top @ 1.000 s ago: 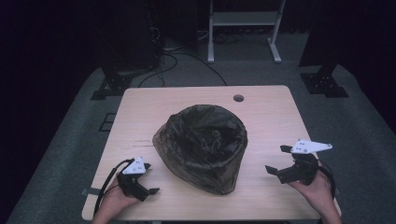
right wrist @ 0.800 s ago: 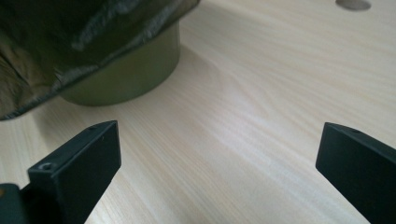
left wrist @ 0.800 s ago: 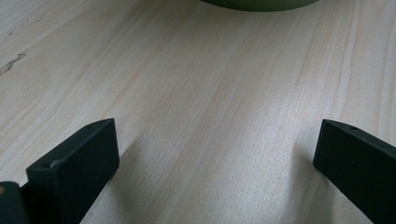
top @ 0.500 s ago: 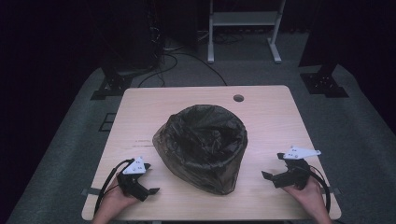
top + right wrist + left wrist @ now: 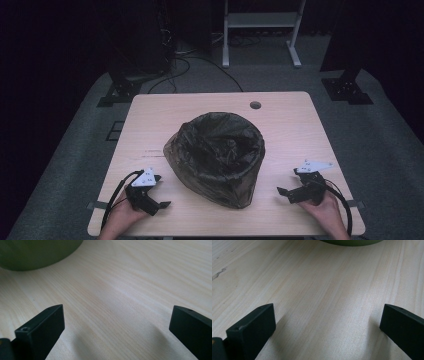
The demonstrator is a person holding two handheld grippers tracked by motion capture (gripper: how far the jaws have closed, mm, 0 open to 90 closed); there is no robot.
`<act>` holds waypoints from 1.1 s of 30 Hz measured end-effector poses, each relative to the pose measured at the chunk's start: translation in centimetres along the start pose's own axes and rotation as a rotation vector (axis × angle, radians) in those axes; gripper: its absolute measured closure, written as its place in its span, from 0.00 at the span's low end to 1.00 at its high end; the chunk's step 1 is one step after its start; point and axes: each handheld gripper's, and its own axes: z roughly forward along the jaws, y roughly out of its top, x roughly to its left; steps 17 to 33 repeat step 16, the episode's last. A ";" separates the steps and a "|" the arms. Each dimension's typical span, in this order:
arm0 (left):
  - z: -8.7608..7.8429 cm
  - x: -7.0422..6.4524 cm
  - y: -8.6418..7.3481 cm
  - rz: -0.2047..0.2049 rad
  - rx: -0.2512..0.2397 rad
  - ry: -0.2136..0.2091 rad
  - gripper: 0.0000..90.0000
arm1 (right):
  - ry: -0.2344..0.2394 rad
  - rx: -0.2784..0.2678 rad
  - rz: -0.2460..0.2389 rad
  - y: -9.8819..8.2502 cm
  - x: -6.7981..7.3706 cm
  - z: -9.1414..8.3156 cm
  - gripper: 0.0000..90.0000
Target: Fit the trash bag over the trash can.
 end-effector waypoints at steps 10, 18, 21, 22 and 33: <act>0.0 0.0 0.0 0.000 0.000 0.000 0.00 | -0.025 0.033 -0.035 -0.2 0.5 0.7 0.00; 0.0 0.0 0.0 -0.001 0.001 0.003 0.00 | -0.048 0.035 -0.047 -0.2 0.7 0.8 0.00; 0.0 0.0 0.0 -0.001 0.001 0.003 0.00 | -0.048 0.035 -0.047 -0.2 0.7 0.8 0.00; 0.0 0.0 0.0 -0.001 0.001 0.003 0.00 | -0.048 0.035 -0.047 -0.2 0.7 0.8 0.00; 0.0 0.0 0.0 -0.001 0.001 0.003 0.00 | -0.048 0.035 -0.047 -0.2 0.7 0.8 0.00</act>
